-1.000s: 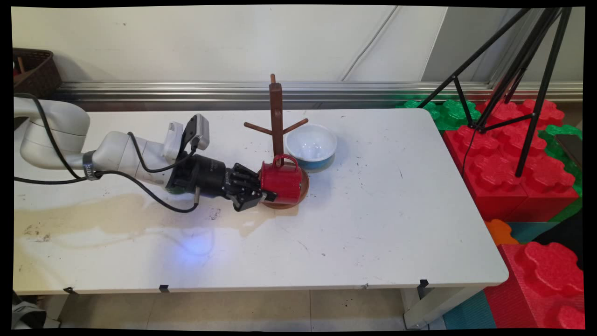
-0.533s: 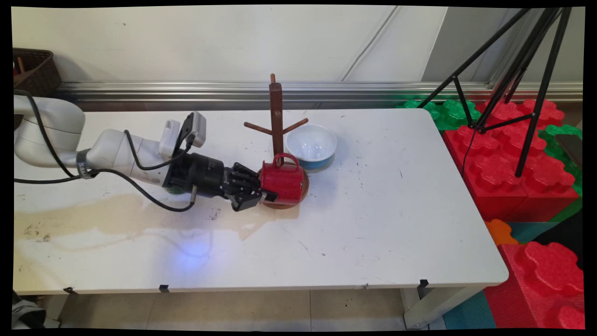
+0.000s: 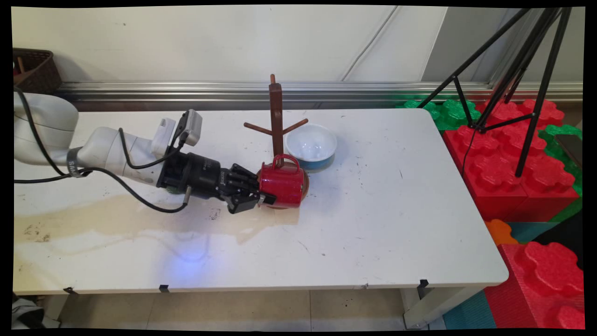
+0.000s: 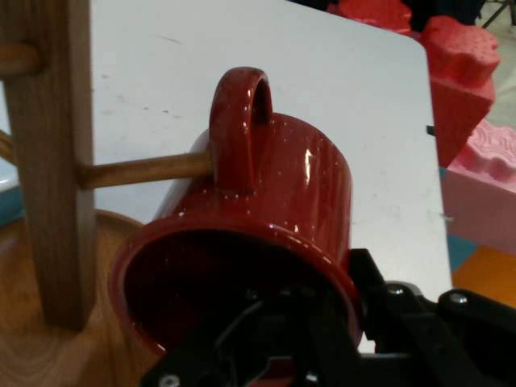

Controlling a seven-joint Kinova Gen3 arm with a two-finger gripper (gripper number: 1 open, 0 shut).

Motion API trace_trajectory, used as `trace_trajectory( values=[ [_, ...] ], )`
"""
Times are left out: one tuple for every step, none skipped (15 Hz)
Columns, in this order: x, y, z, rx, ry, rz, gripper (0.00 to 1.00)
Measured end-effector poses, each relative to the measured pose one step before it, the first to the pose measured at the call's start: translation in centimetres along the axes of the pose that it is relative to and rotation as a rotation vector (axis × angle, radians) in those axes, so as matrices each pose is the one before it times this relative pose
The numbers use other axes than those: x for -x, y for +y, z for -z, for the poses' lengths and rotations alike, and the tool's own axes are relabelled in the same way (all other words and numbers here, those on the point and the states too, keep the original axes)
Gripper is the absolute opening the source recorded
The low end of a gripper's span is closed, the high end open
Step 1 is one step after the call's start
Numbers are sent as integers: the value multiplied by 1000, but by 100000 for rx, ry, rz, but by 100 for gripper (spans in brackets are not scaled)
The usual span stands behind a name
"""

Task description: Place the picked object on the table

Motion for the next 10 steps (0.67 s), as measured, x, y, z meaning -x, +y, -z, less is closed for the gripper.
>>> trace_trajectory(
  values=[
    [-50, 100, 80, 397, 41, -46, 0],
    [-75, 135, 125, 548, 54, -87, 0],
    [-50, 80, 88, 311, 10, -118, 0],
    [-71, 114, 131, 460, -9, -126, 0],
    [-67, 97, 198, 400, -103, -251, 0],
    [-58, 93, 231, 432, -252, -393, 0],
    [-15, 65, 273, 349, -378, -348, 0],
    [3, 41, 249, 288, -489, -354, 0],
    [15, 63, 334, 378, -647, -406, 0],
    [30, 69, 344, 389, -688, -409, 0]
  ],
)
